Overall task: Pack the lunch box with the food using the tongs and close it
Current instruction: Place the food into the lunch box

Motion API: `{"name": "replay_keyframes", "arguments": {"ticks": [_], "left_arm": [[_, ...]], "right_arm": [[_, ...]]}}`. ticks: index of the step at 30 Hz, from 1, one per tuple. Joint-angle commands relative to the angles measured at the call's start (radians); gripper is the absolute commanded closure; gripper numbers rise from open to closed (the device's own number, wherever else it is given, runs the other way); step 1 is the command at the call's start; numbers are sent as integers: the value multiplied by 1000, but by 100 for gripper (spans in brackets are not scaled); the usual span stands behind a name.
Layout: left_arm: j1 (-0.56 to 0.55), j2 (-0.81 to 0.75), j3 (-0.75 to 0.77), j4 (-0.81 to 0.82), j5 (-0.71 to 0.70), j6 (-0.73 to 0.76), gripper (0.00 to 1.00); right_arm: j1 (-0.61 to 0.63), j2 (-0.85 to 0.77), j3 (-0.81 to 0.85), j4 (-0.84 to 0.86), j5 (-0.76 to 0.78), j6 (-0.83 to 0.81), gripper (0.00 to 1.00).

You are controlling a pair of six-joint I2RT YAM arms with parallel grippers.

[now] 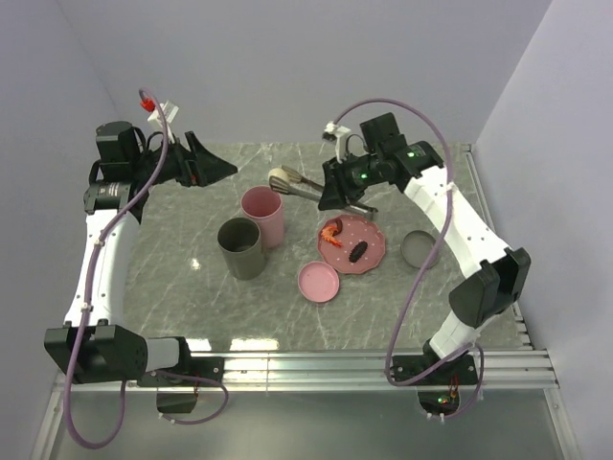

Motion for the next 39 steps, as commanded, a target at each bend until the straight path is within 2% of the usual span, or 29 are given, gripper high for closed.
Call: {"name": "replay_keyframes", "arguments": {"ticks": [1,9,15,19,28,32,39], "left_arm": [[27,9,-19,74,53,-71,1],[82,26,-78,130,126,-151,1],[91,15,-78,131,133,-151,1],[91,14,-71,123,135,-145,1],[99,3,-64,107,133,-136,1],[99,-8,-59,104,129,-128,1],[101,-15,-58,115,123,-124,1]], "right_arm": [[39,25,62,52,8,26,63],[108,122,135,32,60,21,63],[133,160,156,24,74,22,56],[142,174,170,13,79,21,44],[147,104,144,16,89,29,43],[101,-14,35,30,105,38,43],[-126,-208,-241,4,56,61,44]]}}
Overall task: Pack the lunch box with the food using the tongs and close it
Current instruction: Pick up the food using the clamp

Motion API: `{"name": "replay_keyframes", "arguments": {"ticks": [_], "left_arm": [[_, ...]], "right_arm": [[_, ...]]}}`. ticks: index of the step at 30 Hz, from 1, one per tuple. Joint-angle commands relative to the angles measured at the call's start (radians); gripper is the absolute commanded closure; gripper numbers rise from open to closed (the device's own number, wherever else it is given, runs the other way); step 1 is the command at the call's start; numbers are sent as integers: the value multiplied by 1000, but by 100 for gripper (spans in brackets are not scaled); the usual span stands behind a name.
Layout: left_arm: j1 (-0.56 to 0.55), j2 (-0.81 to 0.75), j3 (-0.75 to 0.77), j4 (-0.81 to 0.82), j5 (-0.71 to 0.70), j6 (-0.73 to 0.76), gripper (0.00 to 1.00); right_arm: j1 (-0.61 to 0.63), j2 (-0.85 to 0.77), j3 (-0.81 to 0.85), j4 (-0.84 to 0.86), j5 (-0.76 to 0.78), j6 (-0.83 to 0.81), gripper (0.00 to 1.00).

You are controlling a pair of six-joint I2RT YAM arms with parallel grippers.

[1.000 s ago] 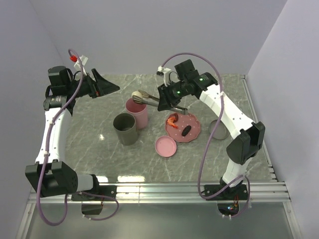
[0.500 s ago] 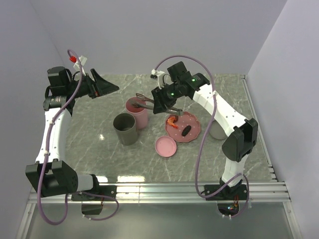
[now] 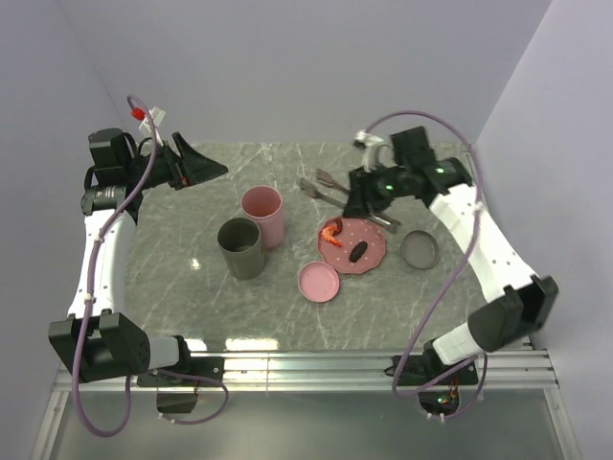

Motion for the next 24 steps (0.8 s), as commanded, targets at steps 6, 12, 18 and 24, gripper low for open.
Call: {"name": "replay_keyframes", "arguments": {"ticks": [6,12,18,24], "left_arm": [[5,-21,40,15,25,18,1],[3,-36,14,42,17,0,1],[3,-49,12,29,10,15,1],[5,-50,8,32,2,15,1]], "right_arm": [[-232,-226,-314,9,-30,76,42],[-249,-358,-483,27,60,86,39],[-260,-395,-540,16,89,83,39],[-269,-360,-541,16,85,127,37]]}}
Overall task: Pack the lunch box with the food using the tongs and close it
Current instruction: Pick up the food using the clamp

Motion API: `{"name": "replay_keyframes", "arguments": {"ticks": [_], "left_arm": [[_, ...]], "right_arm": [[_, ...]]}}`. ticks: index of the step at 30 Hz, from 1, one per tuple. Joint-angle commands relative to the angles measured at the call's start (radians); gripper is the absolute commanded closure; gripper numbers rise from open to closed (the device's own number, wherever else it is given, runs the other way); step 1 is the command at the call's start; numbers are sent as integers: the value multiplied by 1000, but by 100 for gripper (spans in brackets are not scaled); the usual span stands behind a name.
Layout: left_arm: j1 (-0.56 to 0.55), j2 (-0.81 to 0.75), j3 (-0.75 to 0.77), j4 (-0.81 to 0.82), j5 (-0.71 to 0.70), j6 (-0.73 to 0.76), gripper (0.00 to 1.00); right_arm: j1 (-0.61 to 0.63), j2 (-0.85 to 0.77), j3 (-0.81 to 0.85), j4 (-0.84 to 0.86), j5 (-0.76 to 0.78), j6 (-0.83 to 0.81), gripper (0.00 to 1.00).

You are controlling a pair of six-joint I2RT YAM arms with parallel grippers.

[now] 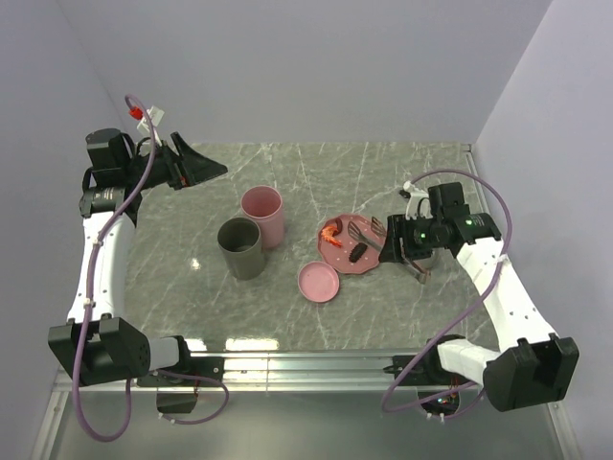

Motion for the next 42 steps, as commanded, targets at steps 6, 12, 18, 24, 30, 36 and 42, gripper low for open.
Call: {"name": "replay_keyframes", "arguments": {"ticks": [6,12,18,24,30,36,42], "left_arm": [[6,-20,8,31,0,1,1],[6,-16,-12,63,-2,-22,1],[10,-10,6,27,-11,9,1],[18,2,-15,59,-5,-8,1],[21,8,-21,68,1,-13,1],[19,2,-21,39,-6,18,1],[24,-7,-35,45,-5,13,1]], "right_arm": [[-53,40,-41,21,-41,73,36],[-53,92,-50,21,-37,91,37],[-53,156,-64,33,-55,105,38],[-51,201,-49,44,-66,93,41],[-22,248,-15,59,-71,79,44],[71,270,26,57,20,64,45],[88,262,25,53,38,59,46]]}}
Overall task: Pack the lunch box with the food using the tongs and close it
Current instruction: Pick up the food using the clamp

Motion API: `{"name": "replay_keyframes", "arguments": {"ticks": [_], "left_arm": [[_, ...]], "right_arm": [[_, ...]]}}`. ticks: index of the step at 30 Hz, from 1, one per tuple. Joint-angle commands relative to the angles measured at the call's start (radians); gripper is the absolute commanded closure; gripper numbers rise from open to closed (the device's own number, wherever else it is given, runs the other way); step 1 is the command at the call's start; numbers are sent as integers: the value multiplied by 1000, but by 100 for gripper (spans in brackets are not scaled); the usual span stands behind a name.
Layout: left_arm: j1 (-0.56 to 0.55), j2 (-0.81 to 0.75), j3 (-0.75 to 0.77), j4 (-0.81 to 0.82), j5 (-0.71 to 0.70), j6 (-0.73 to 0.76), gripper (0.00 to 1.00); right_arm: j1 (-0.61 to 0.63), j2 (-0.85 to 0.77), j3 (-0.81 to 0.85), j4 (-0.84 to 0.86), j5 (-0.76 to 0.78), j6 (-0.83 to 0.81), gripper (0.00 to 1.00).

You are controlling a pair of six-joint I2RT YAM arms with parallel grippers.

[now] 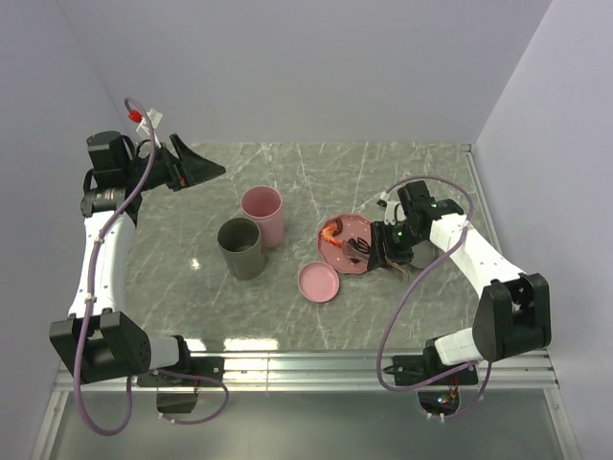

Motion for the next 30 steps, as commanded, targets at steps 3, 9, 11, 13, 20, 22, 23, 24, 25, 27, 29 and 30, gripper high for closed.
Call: {"name": "replay_keyframes", "arguments": {"ticks": [3,9,11,13,20,22,23,24,25,27,29,30], "left_arm": [[8,-17,-9,29,6,8,1],[6,-14,0,29,11,3,1],[6,-14,0,28,11,3,1],[8,-17,-1,25,9,3,1],[8,-25,11,2,-15,20,1],[6,-20,18,-12,-18,25,1],[6,-19,23,-18,-18,28,1],[6,-14,32,-26,-18,32,1],[6,-5,37,-43,-17,34,1],[6,0,45,-48,-3,31,1],[6,-2,37,-32,0,17,1],[6,-6,35,-26,0,16,0]], "right_arm": [[3,-21,25,16,21,-20,48],[5,-12,35,11,46,-40,53],[6,-21,44,7,53,-46,58],[6,-34,46,-1,53,-56,62],[3,-113,70,-16,33,-95,68],[2,-143,89,-20,18,-104,69],[2,-154,95,-18,12,-107,69],[2,-163,106,-18,-9,-112,69],[0,-182,112,-16,-22,-121,69],[0,-197,124,-15,-52,-127,69],[2,-206,165,-18,-106,-141,70],[2,-206,208,-23,-129,-147,70]]}}
